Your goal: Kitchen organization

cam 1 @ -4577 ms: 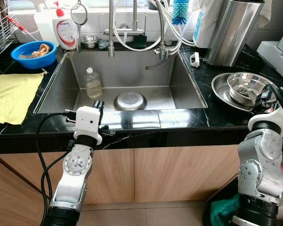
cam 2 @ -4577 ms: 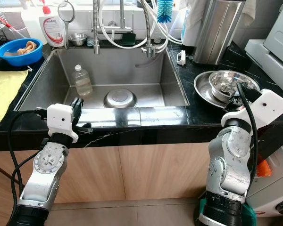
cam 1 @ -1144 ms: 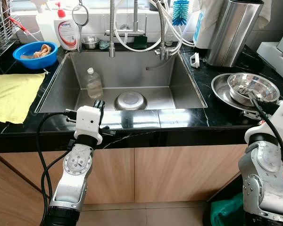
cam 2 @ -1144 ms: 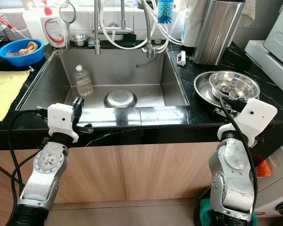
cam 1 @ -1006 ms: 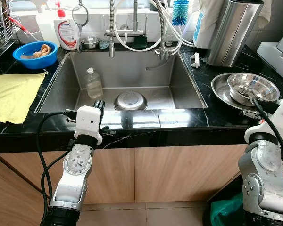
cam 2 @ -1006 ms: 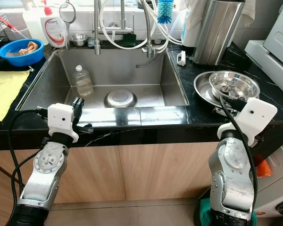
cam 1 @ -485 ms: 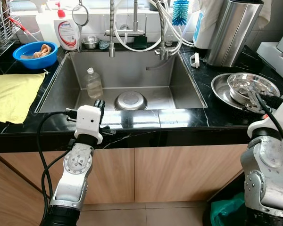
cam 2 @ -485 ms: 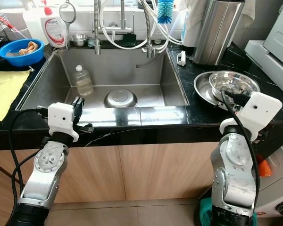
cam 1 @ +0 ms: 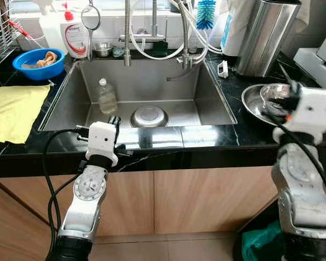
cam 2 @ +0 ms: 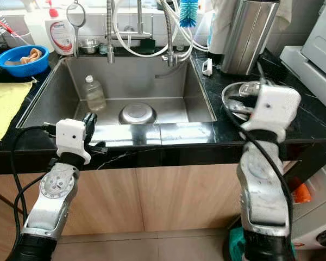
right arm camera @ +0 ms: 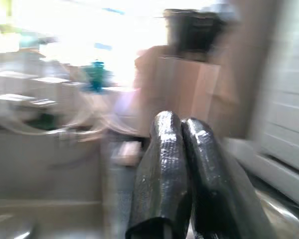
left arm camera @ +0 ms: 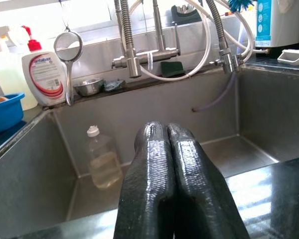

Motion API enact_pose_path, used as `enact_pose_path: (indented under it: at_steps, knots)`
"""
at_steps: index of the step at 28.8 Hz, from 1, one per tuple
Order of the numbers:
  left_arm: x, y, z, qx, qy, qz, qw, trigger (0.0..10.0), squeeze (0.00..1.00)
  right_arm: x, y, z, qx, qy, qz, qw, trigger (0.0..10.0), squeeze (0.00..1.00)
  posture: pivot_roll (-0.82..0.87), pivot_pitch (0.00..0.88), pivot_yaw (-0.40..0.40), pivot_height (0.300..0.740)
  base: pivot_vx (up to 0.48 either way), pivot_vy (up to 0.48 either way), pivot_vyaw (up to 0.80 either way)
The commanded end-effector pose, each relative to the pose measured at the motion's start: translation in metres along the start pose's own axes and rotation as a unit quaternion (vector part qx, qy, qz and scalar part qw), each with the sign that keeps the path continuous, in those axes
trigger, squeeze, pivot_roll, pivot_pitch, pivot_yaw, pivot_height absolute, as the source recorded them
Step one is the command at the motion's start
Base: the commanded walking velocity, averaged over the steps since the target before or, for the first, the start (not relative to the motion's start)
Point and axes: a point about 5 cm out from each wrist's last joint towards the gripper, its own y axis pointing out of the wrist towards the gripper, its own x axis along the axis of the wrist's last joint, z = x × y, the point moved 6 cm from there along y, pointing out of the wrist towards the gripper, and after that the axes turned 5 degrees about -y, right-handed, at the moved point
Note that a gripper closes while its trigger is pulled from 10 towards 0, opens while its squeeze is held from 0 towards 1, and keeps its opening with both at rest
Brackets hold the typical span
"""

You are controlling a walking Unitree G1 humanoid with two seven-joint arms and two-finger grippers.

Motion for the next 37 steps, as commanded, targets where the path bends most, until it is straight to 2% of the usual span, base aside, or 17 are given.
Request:
enact_pose_path:
  at_steps: [1, 3, 5, 6, 7, 10, 12, 14, 15, 19, 25, 26, 27, 28, 29, 30, 37]
  knots:
    - [0.001, 0.002, 0.003, 0.005, 0.006, -0.004, 1.000, 10.0, 0.00, -0.011, 0.005, 0.027, 0.074, 0.002, 0.027, 0.997, 10.0, 0.00, -0.15, 0.000, 0.004, 0.731, 0.000, 0.000, 0.00]
    - [0.001, 0.002, 0.002, 0.005, 0.006, -0.004, 1.000, 10.0, 0.00, -0.018, 0.007, 0.038, 0.108, -0.001, 0.045, 0.993, 10.0, 0.00, -0.15, 0.000, 0.004, 0.731, 0.000, 0.000, 0.00]
    - [0.002, 0.003, 0.002, 0.005, 0.006, -0.004, 1.000, 10.0, 0.00, -0.018, 0.012, 0.043, 0.118, -0.002, 0.044, 0.992, 10.0, 0.00, -0.14, 0.000, 0.001, 0.731, 0.000, 0.000, 0.00]
    - [0.002, 0.004, 0.002, 0.006, 0.006, -0.005, 1.000, 10.0, 0.00, -0.021, 0.017, 0.054, 0.149, 0.014, 0.059, 0.987, 10.0, 0.00, -0.14, 0.000, 0.001, 0.731, 0.000, 0.000, 0.00]
    - [0.002, 0.004, 0.002, 0.006, 0.006, -0.005, 1.000, 10.0, 0.00, -0.021, 0.017, 0.054, 0.149, 0.014, 0.059, 0.987, 10.0, 0.00, -0.14, 0.000, 0.001, 0.731, 0.000, 0.000, 0.00]
    - [0.002, 0.004, 0.004, 0.009, 0.008, -0.005, 1.000, 10.0, 0.00, -0.029, 0.028, 0.072, 0.193, -0.001, 0.081, 0.978, 10.0, 0.00, -0.14, 0.000, 0.000, 0.731, 0.000, 0.000, 0.00]
    - [0.003, 0.004, 0.004, 0.011, 0.008, -0.006, 1.000, 10.0, 0.00, -0.033, 0.038, 0.084, 0.213, 0.029, 0.096, 0.972, 10.0, 0.00, -0.13, 0.000, -0.002, 0.731, 0.000, 0.000, 0.00]
    - [0.003, 0.003, 0.005, 0.012, 0.008, -0.006, 1.000, 10.0, 0.00, -0.036, 0.040, 0.087, 0.220, 0.043, 0.103, 0.969, 10.0, 0.00, -0.12, 0.000, -0.009, 0.731, 0.000, 0.000, 0.00]
    - [0.003, 0.002, 0.005, 0.013, 0.009, -0.006, 1.000, 10.0, 0.00, -0.047, 0.041, 0.091, 0.229, 0.054, 0.127, 0.964, 10.0, 0.00, -0.12, 0.000, -0.010, 0.731, 0.000, 0.000, 0.00]
    - [0.002, 0.002, 0.004, 0.016, 0.008, -0.006, 1.000, 10.0, 0.00, -0.067, 0.046, 0.088, 0.210, 0.066, 0.162, 0.962, 10.0, 0.00, -0.11, 0.000, -0.018, 0.731, 0.000, 0.000, 0.00]
    - [0.002, 0.001, 0.004, 0.019, 0.006, -0.007, 1.000, 10.0, 0.00, -0.066, 0.054, 0.085, 0.195, 0.086, 0.163, 0.963, 10.0, 0.00, -0.11, 0.000, -0.022, 0.731, 0.000, 0.000, 0.00]
    - [0.002, 0.001, 0.004, 0.020, 0.006, -0.006, 1.000, 10.0, 0.00, -0.067, 0.055, 0.084, 0.189, 0.086, 0.164, 0.964, 10.0, 0.03, -0.11, 0.000, -0.022, 0.731, 0.000, 0.000, 0.00]
    - [0.002, 0.001, 0.004, 0.020, 0.007, -0.006, 1.000, 10.0, 0.00, -0.069, 0.055, 0.083, 0.185, 0.087, 0.167, 0.965, 10.0, 0.35, -0.11, 0.000, -0.022, 0.731, 0.000, 0.000, 0.00]
    - [0.002, 0.001, 0.004, 0.020, 0.006, -0.006, 1.000, 10.0, 0.00, -0.073, 0.056, 0.082, 0.181, 0.090, 0.170, 0.965, 10.0, 0.82, -0.11, 0.000, -0.023, 0.731, 0.000, 0.000, 0.00]
    - [0.002, 0.001, 0.004, 0.020, 0.006, -0.006, 1.000, 10.0, 0.00, -0.073, 0.056, 0.082, 0.181, 0.090, 0.170, 0.965, 10.0, 0.82, -0.11, 0.000, -0.023, 0.731, 0.000, 0.000, 0.00]
    - [0.002, 0.001, 0.004, 0.020, 0.006, -0.006, 1.000, 10.0, 0.00, -0.075, 0.055, 0.082, 0.181, 0.090, 0.171, 0.964, 10.0, 0.98, -0.10, 0.000, -0.025, 0.731, 0.000, 0.000, 0.00]
    - [0.000, -0.002, 0.003, 0.020, 0.005, -0.004, 1.000, 10.0, 0.00, -0.077, 0.053, 0.082, 0.176, 0.091, 0.172, 0.965, 10.0, 1.00, -0.11, 0.000, -0.027, 0.731, 0.000, 0.000, 0.00]
